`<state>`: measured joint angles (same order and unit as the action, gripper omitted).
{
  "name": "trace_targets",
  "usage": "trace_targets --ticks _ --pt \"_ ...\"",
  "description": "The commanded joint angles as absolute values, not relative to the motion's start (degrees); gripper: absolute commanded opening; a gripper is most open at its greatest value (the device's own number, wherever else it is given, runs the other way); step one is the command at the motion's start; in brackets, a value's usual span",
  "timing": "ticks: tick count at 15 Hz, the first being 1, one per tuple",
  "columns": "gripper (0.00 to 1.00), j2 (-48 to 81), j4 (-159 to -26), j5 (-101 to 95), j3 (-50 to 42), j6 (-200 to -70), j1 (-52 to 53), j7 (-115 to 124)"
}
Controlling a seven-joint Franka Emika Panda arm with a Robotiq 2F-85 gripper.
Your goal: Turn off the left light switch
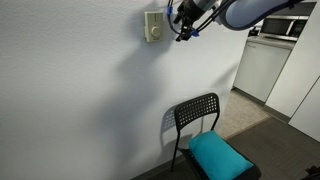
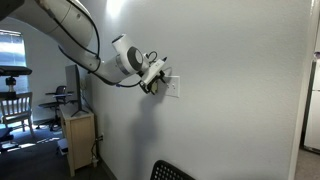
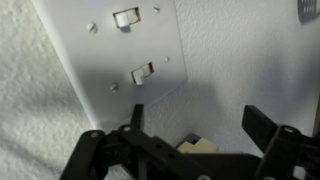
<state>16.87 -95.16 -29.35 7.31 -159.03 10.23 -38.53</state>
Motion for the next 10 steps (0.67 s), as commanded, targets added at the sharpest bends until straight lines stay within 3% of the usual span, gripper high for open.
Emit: trace_targets --ticks 1,10 --pt "1.00 18.6 -91.9 -28.3 7.7 -158.4 9.4 -40.9" --pt "1.00 16.3 -93.3 -33.7 4.3 -155.0 10.8 -36.0"
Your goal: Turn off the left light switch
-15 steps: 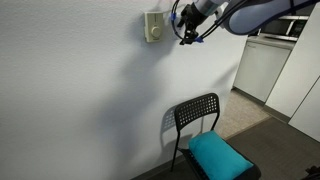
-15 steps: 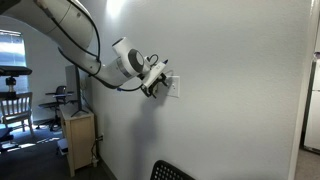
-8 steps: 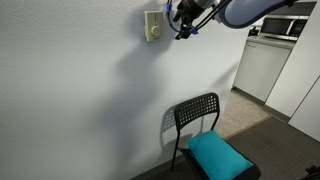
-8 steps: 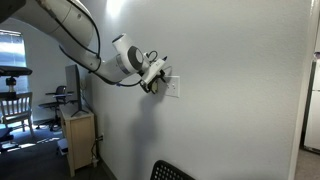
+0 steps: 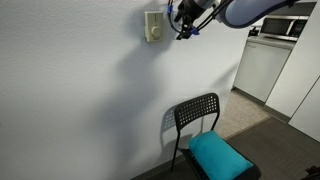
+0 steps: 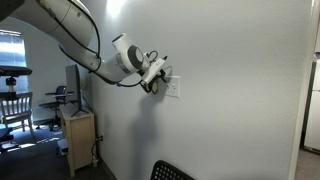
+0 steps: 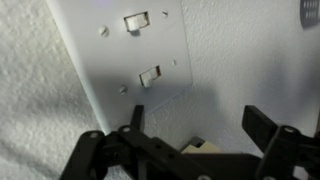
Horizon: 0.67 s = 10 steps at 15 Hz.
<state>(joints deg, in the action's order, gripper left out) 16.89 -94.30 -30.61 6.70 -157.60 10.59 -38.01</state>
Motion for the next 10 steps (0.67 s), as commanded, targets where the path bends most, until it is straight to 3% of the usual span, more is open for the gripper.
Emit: trace_targets --ticks 1,10 --pt "1.00 16.1 -93.4 -35.1 3.8 -154.5 11.0 -34.7" --pt "1.00 16.7 -94.1 -34.2 5.5 -147.6 9.4 -33.2"
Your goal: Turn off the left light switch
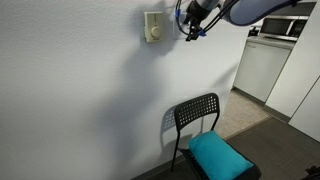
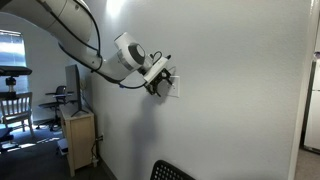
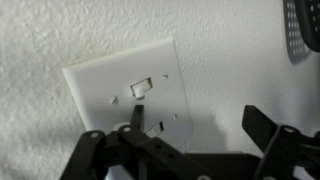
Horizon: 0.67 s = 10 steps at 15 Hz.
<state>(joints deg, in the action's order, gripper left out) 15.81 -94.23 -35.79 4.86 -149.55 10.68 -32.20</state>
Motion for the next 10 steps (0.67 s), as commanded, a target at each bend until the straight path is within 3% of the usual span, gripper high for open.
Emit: trace_targets --ticks 1,10 --pt "1.00 17.0 -94.3 -32.8 6.0 -147.7 9.1 -33.8" --pt "1.00 16.2 -93.1 -39.4 3.6 -148.9 10.7 -26.1"
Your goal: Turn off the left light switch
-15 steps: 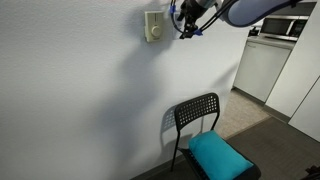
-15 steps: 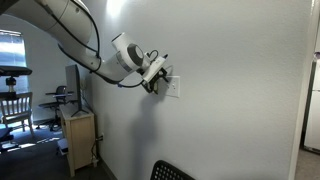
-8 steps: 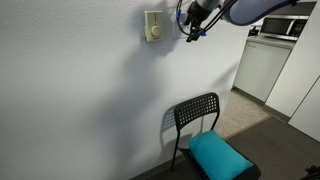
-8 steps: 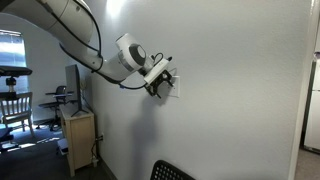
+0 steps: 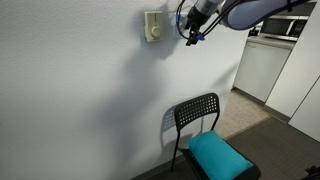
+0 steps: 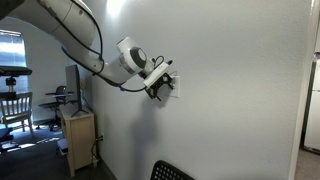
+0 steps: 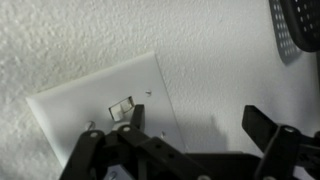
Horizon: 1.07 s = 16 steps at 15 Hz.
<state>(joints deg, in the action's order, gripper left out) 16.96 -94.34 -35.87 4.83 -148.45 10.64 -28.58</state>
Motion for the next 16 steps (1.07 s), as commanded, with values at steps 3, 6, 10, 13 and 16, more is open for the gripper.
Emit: trace_targets --ticks 3,6,10,13,16 --pt "1.00 15.9 -92.8 -41.2 4.2 -149.3 10.5 -24.4" --pt "1.00 16.3 -92.9 -39.0 5.4 -150.3 9.9 -25.9" --pt "1.00 16.1 -92.7 -39.4 5.6 -151.0 10.1 -26.2" --pt "1.00 15.9 -92.0 -39.1 6.1 -151.2 10.3 -27.0" --pt "1.00 16.1 -90.8 -38.2 6.9 -151.8 10.2 -28.1"
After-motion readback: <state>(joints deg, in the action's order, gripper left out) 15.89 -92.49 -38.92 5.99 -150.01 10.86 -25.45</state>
